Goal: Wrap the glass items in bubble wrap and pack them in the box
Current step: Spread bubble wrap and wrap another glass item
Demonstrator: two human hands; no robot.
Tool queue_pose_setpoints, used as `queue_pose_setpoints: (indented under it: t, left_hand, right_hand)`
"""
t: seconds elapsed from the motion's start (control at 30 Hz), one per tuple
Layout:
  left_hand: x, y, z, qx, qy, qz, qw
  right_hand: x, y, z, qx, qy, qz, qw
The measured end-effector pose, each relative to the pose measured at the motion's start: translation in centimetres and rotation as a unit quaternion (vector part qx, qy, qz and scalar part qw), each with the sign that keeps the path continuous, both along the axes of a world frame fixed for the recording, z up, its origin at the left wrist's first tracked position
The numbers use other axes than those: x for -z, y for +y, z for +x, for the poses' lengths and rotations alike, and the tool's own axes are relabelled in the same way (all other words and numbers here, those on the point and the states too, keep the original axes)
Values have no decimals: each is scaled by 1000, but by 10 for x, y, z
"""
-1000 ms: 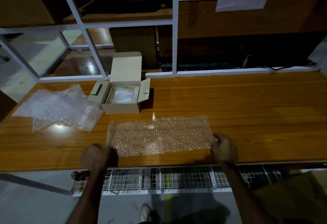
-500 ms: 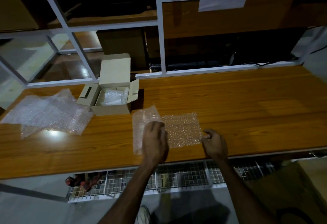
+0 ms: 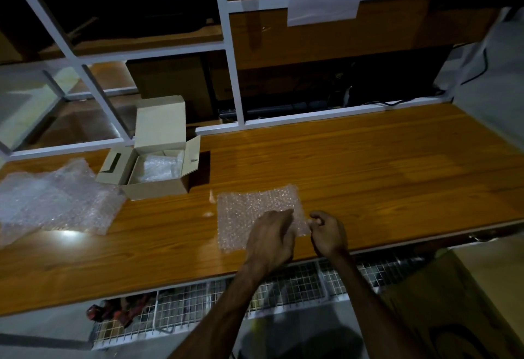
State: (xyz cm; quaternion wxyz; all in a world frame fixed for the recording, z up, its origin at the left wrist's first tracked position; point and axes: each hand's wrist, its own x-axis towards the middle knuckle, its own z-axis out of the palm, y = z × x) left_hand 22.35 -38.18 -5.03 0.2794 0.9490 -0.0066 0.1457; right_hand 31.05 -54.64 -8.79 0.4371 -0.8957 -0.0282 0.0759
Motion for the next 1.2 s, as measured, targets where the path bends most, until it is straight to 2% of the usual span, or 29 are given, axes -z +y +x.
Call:
queue_pose_setpoints:
  t: [0.07,0.1,0.13,0.2,0.27,0.37,0.47,0.6,0.8,0.93,1.0,1.07,1.2]
  left_hand:
    - [0,13,-6,-73,-48,22,996]
    - [1,22,-9,-109,-45,47,992]
    - [2,31,-11,-137,-27,80,987]
    - [6,49,-14,-171,47,141,974]
    - [12,64,-18,-174,140,159,962]
    - [23,76,-23,-142,226,141,953]
    - [28,83,-25,-127,253,152,947]
    - [29,85,-26,-141,255,154,944]
    - [26,88,-31,-155,266,145,940]
    - [27,99,-42,-165,222,123,953]
    - [28,106,-50,-199,173,89,961]
    - [32,113,-58,-250,168,81,950]
    - [21,107,-61,-348,173,28,921]
  right_hand:
    - [-3,4,-2,25,-15,28,999]
    - [-5,7,-5,41,-34,36,998]
    - [-8,10,-7,56,-71,17,996]
    - [-15,24,-14,43,-183,-96,977]
    - [-21,53,-22,-66,-241,-159,955]
    - [-18,93,-28,-270,-230,-173,919]
    - [-5,95,-17,-328,-185,-230,898]
    - [3,77,-4,-286,-169,-289,898]
    - [7,60,10,-221,-137,-302,917]
    - [5,48,11,-170,-100,-307,931]
    - [4,47,11,-169,-97,-303,933]
    - [-1,49,10,-152,-104,-266,946]
    - [-13,48,5,-35,-110,-219,969]
